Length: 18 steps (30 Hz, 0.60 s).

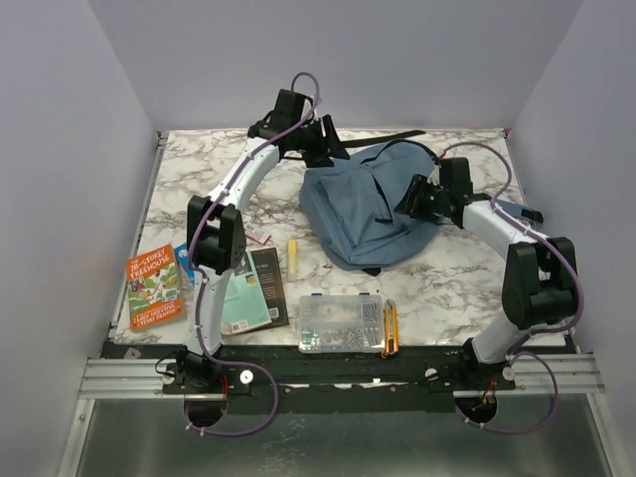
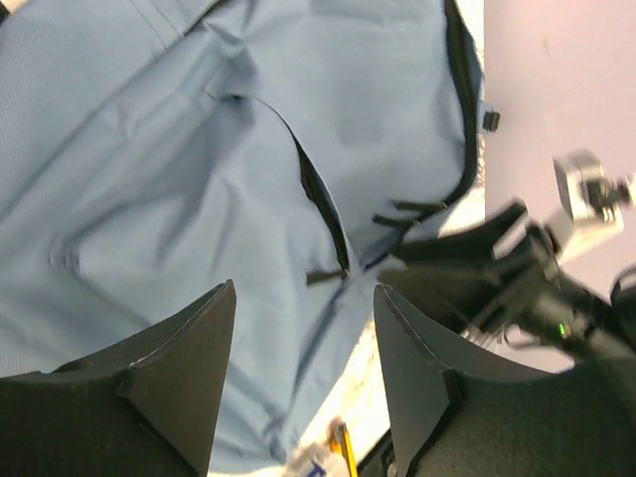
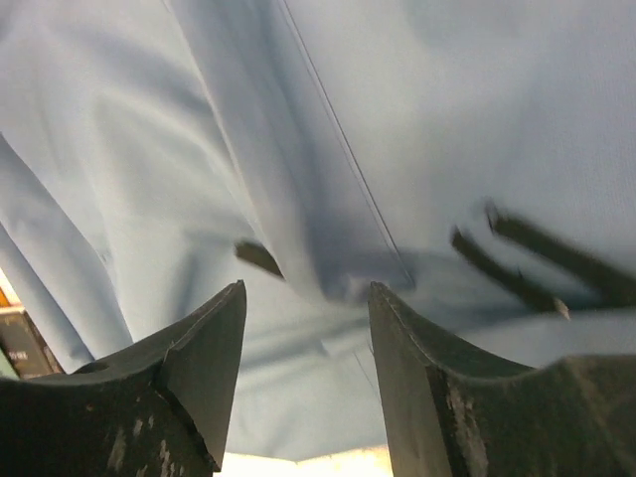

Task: Pack the student bag
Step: Unzip the student bag at the center of the board, then adjust the student bag at the center of the board.

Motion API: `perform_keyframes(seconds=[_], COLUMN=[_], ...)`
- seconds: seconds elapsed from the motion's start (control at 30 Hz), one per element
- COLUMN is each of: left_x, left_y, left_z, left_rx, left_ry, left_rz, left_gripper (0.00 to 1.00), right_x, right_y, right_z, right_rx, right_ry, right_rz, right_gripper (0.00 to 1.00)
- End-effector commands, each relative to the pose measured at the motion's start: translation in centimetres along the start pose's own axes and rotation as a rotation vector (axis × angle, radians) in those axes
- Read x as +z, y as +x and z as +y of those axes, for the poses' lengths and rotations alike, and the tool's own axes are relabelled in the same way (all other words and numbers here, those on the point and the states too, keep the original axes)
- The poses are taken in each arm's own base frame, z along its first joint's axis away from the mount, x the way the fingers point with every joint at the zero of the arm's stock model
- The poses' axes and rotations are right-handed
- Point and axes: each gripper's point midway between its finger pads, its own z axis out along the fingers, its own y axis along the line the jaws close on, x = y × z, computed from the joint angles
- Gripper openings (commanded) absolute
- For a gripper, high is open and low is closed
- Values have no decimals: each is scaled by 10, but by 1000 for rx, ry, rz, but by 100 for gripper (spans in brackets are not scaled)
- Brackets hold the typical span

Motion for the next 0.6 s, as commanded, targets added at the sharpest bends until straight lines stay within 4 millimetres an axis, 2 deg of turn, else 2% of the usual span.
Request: perform_keyframes(seconds=[0.0,0.17,0.23,0.33,0.43,0.57], left_x=[-62,-78,-85,-94,-99,-103], left_y=[23,98,119,138,148,159], left_z=[-49,-71,-72,-71,-73,-84], left_rx=[120,209,256,317,374,407], left_ry=[-14,19,13,-11,-20,16], left_rz=[-13,113,134,140,134,153], left_gripper=[62,64,64,64,64,64], right_x=[19,45,54,70,82,86], right_y=[-28,-49,-54,-52,-48,-50], right_z=[12,34,37,28,17,-12], right_rx=[-101,-133,-123,-93,-56,41], right_ry=[50,37,35,83,124,258], right_rz=[-28,-23,-21,0,2,-68], right_gripper=[59,59,58,48,42,28])
